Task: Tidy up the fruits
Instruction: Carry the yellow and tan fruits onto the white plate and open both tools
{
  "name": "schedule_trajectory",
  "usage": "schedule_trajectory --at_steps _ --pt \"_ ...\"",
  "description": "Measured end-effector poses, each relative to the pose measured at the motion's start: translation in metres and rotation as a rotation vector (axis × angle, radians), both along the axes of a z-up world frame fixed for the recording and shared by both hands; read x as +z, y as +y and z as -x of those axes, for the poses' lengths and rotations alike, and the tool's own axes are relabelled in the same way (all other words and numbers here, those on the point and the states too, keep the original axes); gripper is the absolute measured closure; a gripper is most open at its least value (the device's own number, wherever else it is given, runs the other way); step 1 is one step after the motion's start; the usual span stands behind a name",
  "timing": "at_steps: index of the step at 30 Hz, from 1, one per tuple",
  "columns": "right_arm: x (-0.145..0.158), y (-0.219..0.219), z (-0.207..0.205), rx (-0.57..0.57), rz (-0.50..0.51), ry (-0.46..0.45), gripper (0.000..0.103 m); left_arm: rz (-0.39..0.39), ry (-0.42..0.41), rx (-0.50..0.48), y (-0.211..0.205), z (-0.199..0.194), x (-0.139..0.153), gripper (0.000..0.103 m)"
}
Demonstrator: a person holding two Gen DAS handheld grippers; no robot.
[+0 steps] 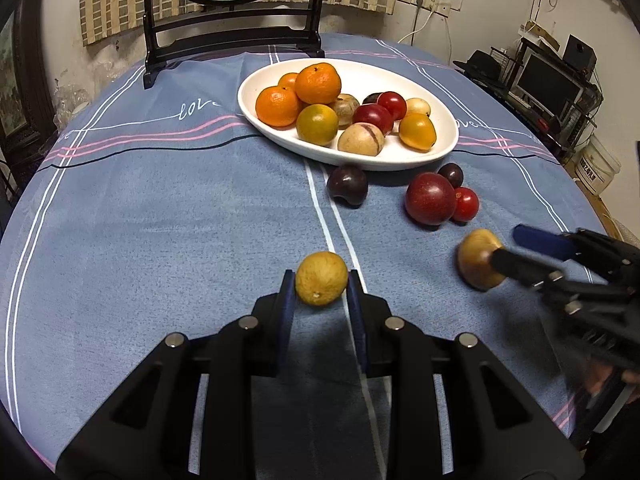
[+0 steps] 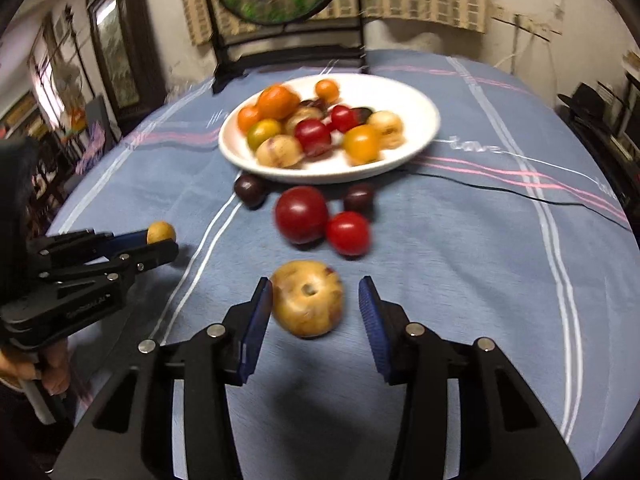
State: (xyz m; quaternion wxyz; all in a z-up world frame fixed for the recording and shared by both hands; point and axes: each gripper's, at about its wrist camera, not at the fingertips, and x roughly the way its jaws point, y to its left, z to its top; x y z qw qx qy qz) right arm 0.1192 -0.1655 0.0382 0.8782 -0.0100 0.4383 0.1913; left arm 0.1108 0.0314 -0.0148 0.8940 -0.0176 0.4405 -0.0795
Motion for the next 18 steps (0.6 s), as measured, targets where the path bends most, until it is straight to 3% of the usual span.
schedule_trajectory --at_steps 5,10,16,18 --pt "0.001 -0.01 0.003 0.024 -0.003 0.011 0.057 -0.014 0.008 -0.02 -0.013 -0.002 -0.001 0.077" --pt "-0.002 0.013 0.013 0.107 0.02 -0.01 0.042 -0.021 0.009 -0.033 -0.019 -0.002 -0.002 0.077" --pt "-0.023 0.042 -0.004 0.098 0.172 0.032 0.043 -0.018 0.008 -0.018 -0.012 -0.001 0.0 0.077" --pt "-0.025 0.044 -0.009 0.096 0.188 0.032 0.057 -0.015 0.009 -0.013 -0.009 0.0 0.0 0.077"
